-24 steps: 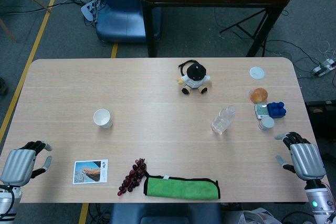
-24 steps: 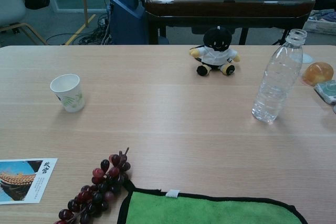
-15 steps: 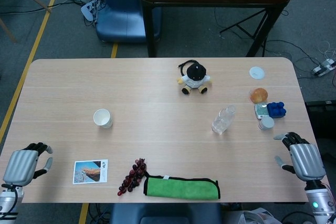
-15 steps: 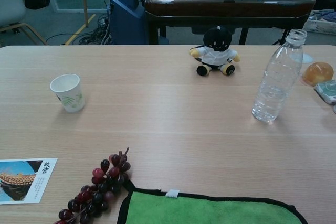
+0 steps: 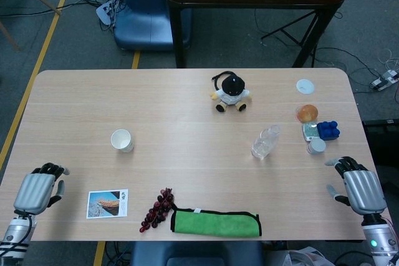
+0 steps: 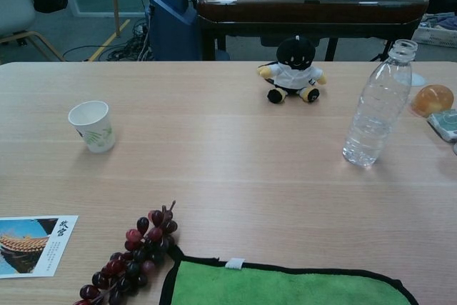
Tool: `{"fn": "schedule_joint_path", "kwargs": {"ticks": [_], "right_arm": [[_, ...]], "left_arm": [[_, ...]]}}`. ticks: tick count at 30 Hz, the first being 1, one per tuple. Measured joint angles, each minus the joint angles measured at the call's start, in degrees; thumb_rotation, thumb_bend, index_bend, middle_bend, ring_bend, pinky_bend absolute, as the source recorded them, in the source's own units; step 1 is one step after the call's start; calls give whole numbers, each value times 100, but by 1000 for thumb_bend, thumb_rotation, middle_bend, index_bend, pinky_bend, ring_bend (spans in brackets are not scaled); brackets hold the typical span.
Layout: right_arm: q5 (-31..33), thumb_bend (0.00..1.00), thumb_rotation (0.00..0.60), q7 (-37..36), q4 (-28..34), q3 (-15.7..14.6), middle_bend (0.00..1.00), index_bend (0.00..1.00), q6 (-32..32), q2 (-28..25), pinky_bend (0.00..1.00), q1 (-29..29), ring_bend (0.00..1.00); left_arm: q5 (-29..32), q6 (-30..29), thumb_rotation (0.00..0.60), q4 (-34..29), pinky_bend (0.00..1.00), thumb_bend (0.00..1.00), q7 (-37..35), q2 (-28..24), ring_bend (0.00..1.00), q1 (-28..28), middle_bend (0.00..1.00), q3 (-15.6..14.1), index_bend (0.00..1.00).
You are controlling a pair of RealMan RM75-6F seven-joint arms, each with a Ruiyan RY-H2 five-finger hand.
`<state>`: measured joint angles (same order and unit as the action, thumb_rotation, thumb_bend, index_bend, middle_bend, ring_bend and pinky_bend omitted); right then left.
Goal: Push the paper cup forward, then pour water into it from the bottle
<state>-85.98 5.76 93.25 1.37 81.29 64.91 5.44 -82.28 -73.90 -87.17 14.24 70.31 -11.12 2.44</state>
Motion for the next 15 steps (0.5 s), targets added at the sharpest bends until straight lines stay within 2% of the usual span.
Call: {"fn": "schedule_joint_path", "kwargs": {"ticks": [2, 4, 10, 15], "right_arm": [[-21, 247, 600, -5, 19, 1, 329, 343, 23, -7, 461, -10, 229], [-18, 247, 600, -6, 24, 7, 329, 343, 22, -11, 461, -9, 229], [-16, 246, 600, 43, 47, -6, 329, 343, -8, -18, 462, -4, 229], [-43, 247, 600, 44, 67, -19, 329, 343, 24, -23, 462, -24, 229]], "left_arm": [[149, 245, 600, -8, 197, 587, 225, 20, 29, -116, 73, 13, 144], [358, 508, 600, -74, 141, 587, 486, 27, 1, -233, 15, 28, 104], [1197, 1161, 595, -404, 89, 587, 1377, 76, 0, -638, 0, 143, 58], [1802, 1330, 600, -532, 84, 590, 2045, 232, 0, -958, 0, 287, 39]]}}
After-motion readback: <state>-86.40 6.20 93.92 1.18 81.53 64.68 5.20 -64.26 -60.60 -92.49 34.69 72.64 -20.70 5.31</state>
